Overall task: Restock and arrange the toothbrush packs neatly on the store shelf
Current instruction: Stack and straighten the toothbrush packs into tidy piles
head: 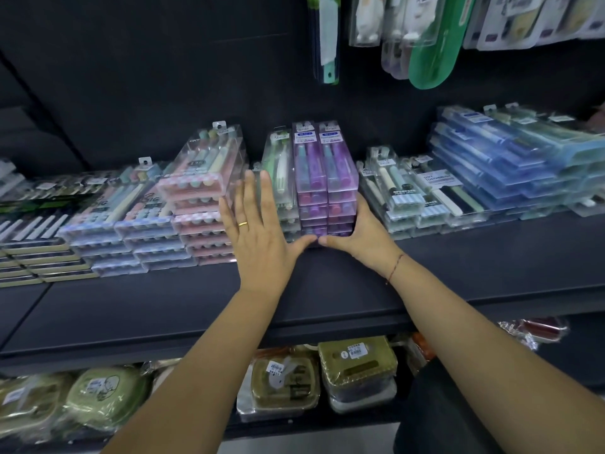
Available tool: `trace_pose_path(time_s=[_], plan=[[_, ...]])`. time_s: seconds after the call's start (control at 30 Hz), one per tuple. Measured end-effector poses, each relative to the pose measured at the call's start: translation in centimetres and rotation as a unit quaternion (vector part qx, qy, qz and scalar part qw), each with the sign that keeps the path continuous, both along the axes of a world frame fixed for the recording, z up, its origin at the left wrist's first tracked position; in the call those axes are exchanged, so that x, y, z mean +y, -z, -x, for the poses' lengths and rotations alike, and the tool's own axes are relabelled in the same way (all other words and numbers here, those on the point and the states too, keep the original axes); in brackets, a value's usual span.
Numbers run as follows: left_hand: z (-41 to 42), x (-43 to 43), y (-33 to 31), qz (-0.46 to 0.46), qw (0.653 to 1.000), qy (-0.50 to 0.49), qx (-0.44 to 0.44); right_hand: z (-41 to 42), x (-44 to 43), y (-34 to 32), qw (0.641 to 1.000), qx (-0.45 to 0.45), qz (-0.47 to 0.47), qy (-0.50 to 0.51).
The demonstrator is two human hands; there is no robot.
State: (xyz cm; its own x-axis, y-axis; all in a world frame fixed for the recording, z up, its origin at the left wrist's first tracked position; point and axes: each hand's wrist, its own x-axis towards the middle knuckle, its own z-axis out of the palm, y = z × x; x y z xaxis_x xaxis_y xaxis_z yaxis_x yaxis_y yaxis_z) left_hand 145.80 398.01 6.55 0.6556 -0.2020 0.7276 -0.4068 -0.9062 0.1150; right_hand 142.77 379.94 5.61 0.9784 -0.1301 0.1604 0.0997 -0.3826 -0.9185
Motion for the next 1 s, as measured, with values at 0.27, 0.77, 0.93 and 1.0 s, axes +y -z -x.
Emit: trace_pose_path(time_s=[0.27,0.77,0.93,1.0], plan=[[0.0,-0.4,0.7,-0.004,1.0,-0.016,-0.024,-0.3,-0.1,0.9,0.998,-0.009,0.021,0.05],[0.6,-0.5,0.4,0.004,1.0,-0.013,0.003,0.0,0.2,0.7,0.999,-0.018,0.017,0.046],[1.7,-1.2,-1.0,0.057,0.998,0.007,0.038,0.3,0.3,0.4,1.0,-0.016,-0.018,0.016],[2.0,-1.5,-2.1,0.08,0.994,0.027,0.072,0.5,0.4,0.2,0.999,-0.016,-0.028,0.012]])
